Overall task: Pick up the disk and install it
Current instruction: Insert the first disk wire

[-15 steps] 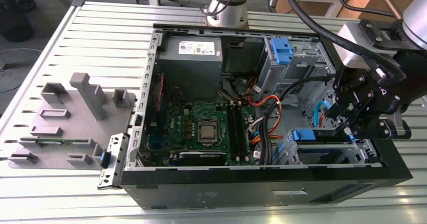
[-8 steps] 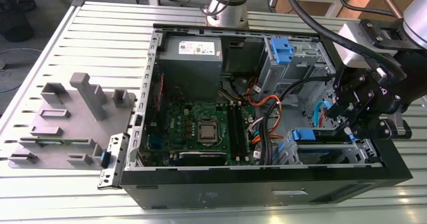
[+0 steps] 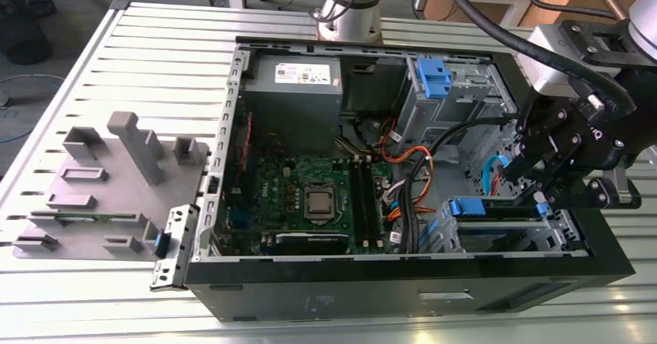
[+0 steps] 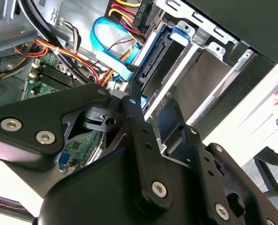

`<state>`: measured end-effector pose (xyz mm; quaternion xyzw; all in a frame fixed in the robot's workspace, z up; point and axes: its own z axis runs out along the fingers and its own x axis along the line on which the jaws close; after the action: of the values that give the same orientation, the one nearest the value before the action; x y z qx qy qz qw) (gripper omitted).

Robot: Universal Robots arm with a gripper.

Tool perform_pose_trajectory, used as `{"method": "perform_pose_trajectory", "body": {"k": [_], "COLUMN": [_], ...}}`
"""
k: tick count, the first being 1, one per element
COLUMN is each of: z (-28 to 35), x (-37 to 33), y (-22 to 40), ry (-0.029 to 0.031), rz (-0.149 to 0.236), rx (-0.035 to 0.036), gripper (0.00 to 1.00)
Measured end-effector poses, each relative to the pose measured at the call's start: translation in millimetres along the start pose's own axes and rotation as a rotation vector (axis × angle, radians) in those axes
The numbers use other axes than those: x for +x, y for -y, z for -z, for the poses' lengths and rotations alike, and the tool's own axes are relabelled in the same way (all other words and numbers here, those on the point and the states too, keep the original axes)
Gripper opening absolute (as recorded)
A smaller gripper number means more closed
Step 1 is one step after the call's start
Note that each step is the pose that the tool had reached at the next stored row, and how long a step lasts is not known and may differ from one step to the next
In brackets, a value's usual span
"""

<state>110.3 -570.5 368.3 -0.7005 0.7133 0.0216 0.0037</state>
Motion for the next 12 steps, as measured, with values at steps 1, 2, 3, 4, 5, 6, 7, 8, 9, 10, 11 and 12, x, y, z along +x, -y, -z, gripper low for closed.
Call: {"method": "perform_pose_trajectory", "body": {"k": [1, 2, 3, 4, 5, 6, 7, 8, 9, 10, 11, 12], "z": [1.1, 2.2, 3.0, 3.1, 3.1, 3.1, 3.3, 3.4, 3.5, 3.2, 3.2, 3.2], "x": [0.0, -0.1, -0.1, -0.1, -0.1, -0.1, -0.2, -0.5, -0.9, -1.6, -2.5, -3.6], "y": [0.0, 0.0, -0.1, -0.1, -0.1, -0.1, -0.1, -0.1, -0.1, -0.1, -0.1, -0.1], "ry": [0.0, -0.0001, 0.0, 0.0002, 0.0003, 0.0003, 0.0, -0.0002, -0.0004, 0.0, 0.0, -0.0001], "rz": [0.0, 0.0, 0.0, 0.0, 0.0, 0.0, 0.0, 0.0, 0.0, 0.0, 0.0, 0.0], "rx": [0.0, 0.0, 0.0, 0.0, 0.0, 0.0, 0.0, 0.0, 0.0, 0.0, 0.0, 0.0], "gripper": [0.42, 0.42, 0.42, 0.42, 0.42, 0.42, 0.42, 0.42, 0.42, 0.42, 0.42, 0.42]}}
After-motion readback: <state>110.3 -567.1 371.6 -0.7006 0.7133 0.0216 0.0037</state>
